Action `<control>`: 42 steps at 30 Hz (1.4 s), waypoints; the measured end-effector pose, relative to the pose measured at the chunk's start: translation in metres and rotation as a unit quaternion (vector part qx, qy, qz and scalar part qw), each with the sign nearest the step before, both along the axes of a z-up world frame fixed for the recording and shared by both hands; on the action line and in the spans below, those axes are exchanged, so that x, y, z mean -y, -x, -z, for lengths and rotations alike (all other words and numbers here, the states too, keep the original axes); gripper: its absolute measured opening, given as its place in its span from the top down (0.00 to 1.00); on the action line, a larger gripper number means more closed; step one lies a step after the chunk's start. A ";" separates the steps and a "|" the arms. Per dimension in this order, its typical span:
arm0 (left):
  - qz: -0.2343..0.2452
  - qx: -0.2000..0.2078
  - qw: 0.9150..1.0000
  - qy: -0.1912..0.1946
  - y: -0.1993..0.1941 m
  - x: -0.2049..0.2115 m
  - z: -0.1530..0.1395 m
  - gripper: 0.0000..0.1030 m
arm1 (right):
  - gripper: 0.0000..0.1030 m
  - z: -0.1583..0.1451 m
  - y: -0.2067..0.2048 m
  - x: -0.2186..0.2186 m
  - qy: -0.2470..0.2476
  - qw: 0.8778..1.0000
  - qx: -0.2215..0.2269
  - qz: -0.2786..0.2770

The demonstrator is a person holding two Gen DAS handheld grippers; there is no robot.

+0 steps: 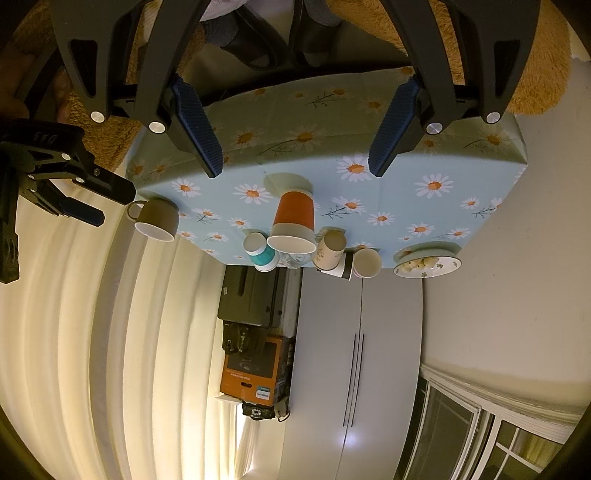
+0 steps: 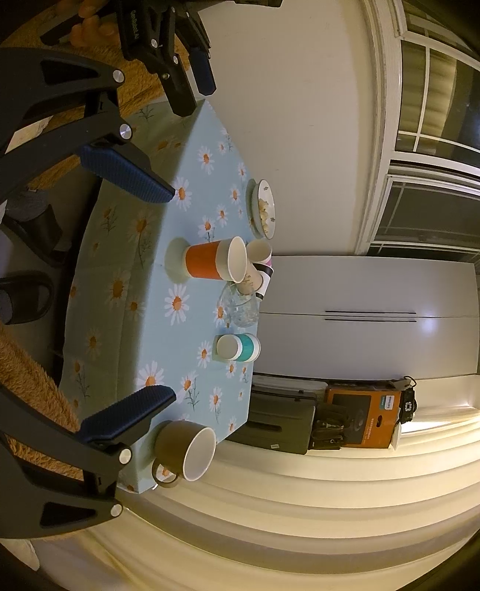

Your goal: Flip cup upright

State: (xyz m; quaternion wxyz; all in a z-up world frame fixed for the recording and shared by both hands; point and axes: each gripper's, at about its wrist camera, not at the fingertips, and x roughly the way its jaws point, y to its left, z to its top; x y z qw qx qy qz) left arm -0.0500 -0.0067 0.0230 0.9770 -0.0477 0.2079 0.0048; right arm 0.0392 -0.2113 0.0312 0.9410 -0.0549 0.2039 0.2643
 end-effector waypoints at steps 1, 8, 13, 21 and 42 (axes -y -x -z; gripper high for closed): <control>0.000 0.000 1.000 0.000 0.000 0.000 0.000 0.23 | 0.05 0.001 0.000 0.001 0.001 1.000 -0.001 0.000; -0.002 -0.001 1.000 0.003 0.000 0.000 0.001 0.23 | 0.05 0.001 -0.001 0.002 0.000 1.000 -0.002 -0.002; -0.002 -0.001 1.000 0.001 0.000 0.000 0.001 0.23 | 0.05 0.001 -0.001 0.002 0.002 1.000 -0.002 -0.002; -0.001 -0.001 1.000 0.001 0.000 0.001 0.001 0.23 | 0.05 0.002 -0.002 0.003 0.005 1.000 -0.005 -0.003; 0.000 -0.003 1.000 0.001 0.000 0.001 0.001 0.23 | 0.05 0.005 -0.007 0.001 0.011 1.000 -0.008 -0.004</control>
